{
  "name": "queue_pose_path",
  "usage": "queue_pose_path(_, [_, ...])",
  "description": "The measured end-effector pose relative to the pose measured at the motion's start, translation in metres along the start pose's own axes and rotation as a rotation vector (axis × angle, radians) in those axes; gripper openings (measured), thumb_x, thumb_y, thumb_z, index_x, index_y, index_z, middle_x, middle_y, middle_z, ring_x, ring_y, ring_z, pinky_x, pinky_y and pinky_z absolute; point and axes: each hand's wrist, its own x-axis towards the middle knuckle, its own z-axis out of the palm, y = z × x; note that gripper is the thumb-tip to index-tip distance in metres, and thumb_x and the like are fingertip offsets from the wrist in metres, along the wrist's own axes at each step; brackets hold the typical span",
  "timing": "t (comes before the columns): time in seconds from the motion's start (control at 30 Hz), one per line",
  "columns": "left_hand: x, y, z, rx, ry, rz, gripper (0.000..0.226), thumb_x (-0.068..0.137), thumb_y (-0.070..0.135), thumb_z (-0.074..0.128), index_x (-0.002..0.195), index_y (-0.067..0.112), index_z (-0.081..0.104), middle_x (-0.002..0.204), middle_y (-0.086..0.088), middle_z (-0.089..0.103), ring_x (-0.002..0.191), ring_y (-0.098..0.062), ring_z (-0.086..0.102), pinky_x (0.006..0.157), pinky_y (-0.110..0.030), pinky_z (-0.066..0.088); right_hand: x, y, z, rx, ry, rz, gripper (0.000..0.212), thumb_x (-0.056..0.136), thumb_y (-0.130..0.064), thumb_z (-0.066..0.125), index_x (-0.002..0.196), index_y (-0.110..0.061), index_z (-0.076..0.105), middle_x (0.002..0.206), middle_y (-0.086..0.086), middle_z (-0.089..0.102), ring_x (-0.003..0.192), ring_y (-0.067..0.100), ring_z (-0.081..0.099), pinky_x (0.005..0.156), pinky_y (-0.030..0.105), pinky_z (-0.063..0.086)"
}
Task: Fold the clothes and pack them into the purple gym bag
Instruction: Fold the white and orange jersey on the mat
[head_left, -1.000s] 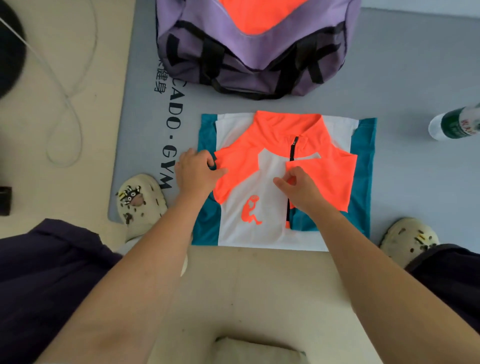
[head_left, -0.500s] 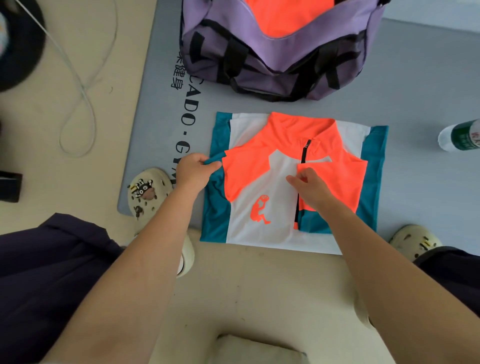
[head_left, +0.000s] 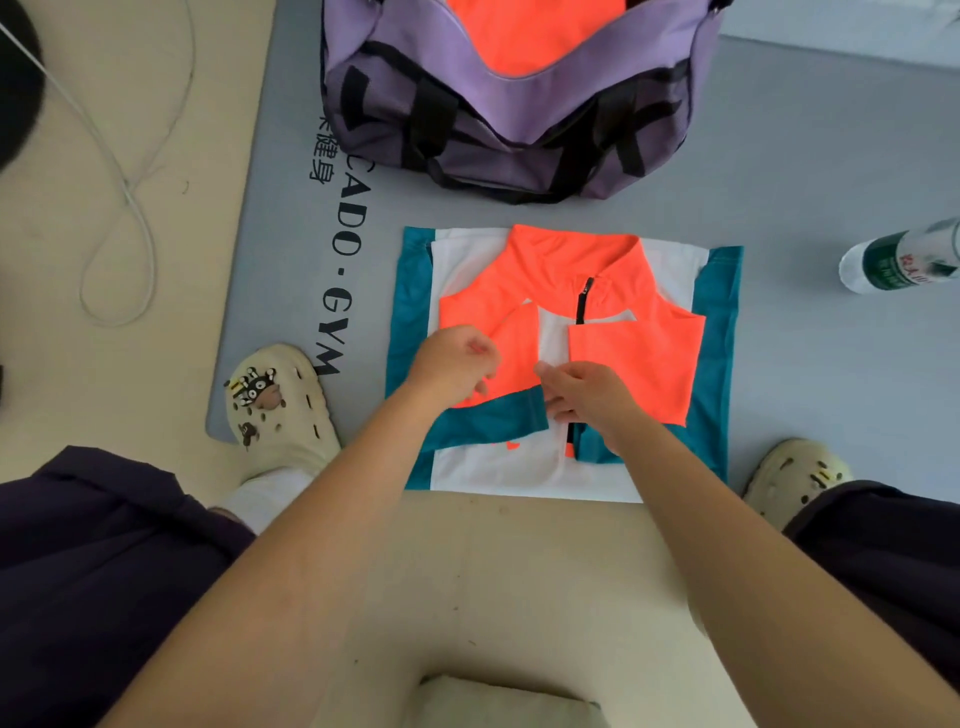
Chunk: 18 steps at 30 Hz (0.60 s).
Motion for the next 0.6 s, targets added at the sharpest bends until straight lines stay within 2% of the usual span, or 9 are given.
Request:
queue_pose_path(0.03, [0.005,-0.005,-0.002,0.034,0.168,0.025,0.008,0.084,0.016,0.061,0.09,0.021,0.062,0.086,-0.006,0.069,0.066,-0.024,0.067,0.069,-0.036,0.053,0.001,0.002,0.001,-0.02,0.029,-0.005,0.031,0.087,-0.037,0.07,0.084,-0.006,0.066,0.067,0.002,0.064,0.06,0.016,0.059,0.068,0.035,0.056])
queue_pose_path(0.07, [0.01,-0.011,-0.005,0.087,0.27,0.054,0.016,0.084,0.017,0.06,0.099,0.023,0.06,0.087,-0.005,0.066,0.072,-0.026,0.065,0.071,-0.036,0.051,0.001,0.002,0.003,-0.054,0.042,-0.01,0.028,0.087,-0.033,0.072,0.085,-0.005,0.068,0.067,0.004,0.065,0.059,0.016,0.059,0.064,0.032,0.056])
queue_pose_path(0.17, [0.021,-0.022,-0.014,0.199,0.33,0.091,0.036,0.086,0.026,0.062,0.121,0.024,0.051,0.084,0.0,0.058,0.079,-0.025,0.058,0.073,-0.035,0.047,0.0,0.002,0.009,-0.205,0.029,-0.013,0.023,0.086,-0.025,0.072,0.079,-0.004,0.067,0.062,0.007,0.063,0.05,0.016,0.056,0.048,0.024,0.047])
queue_pose_path(0.23, [0.026,-0.026,-0.016,0.241,0.344,0.064,0.036,0.086,0.033,0.064,0.117,0.019,0.051,0.089,0.001,0.057,0.083,-0.022,0.057,0.074,-0.034,0.046,-0.002,0.002,0.012,-0.305,0.004,0.007,0.025,0.086,-0.019,0.069,0.067,-0.004,0.06,0.058,0.01,0.057,0.048,0.019,0.048,0.046,0.025,0.04])
queue_pose_path(0.3, [0.031,-0.029,-0.018,0.282,0.356,0.064,0.026,0.087,0.035,0.064,0.103,0.015,0.057,0.089,0.002,0.058,0.085,-0.021,0.057,0.074,-0.032,0.044,-0.005,0.001,0.01,-0.422,-0.065,0.09,0.028,0.085,-0.017,0.067,0.062,-0.006,0.056,0.055,0.01,0.055,0.042,0.019,0.044,0.045,0.024,0.038])
queue_pose_path(0.37, [0.036,-0.031,-0.02,0.305,0.354,0.098,0.016,0.089,0.03,0.064,0.091,0.015,0.059,0.083,0.003,0.058,0.085,-0.021,0.057,0.072,-0.03,0.041,-0.009,0.001,0.005,-0.565,-0.168,0.184,0.024,0.084,-0.018,0.066,0.065,-0.004,0.061,0.057,0.01,0.059,0.04,0.018,0.045,0.045,0.023,0.039])
queue_pose_path(0.43, [0.04,-0.032,-0.022,0.281,0.364,0.124,0.013,0.09,0.029,0.063,0.09,0.016,0.06,0.077,0.007,0.055,0.082,-0.019,0.056,0.071,-0.028,0.038,-0.011,0.001,0.002,-0.637,-0.2,0.224,0.026,0.086,-0.023,0.065,0.072,-0.001,0.066,0.06,0.009,0.063,0.041,0.018,0.048,0.046,0.024,0.041])
queue_pose_path(0.5, [0.041,-0.033,-0.023,0.223,0.386,0.132,0.013,0.09,0.03,0.062,0.09,0.017,0.059,0.075,0.013,0.052,0.08,-0.016,0.054,0.071,-0.027,0.037,-0.009,0.0,0.004,-0.555,-0.096,0.194,0.033,0.087,-0.032,0.066,0.071,-0.003,0.064,0.06,0.009,0.066,0.041,0.019,0.05,0.046,0.025,0.042])
queue_pose_path(0.6, [0.041,-0.035,-0.026,0.187,0.398,0.119,0.013,0.09,0.031,0.063,0.089,0.019,0.058,0.077,0.012,0.053,0.08,-0.014,0.054,0.073,-0.027,0.039,-0.002,-0.006,0.015,-0.325,0.185,0.043,0.037,0.087,-0.036,0.067,0.063,-0.01,0.055,0.059,0.01,0.067,0.035,0.016,0.051,0.045,0.028,0.044])
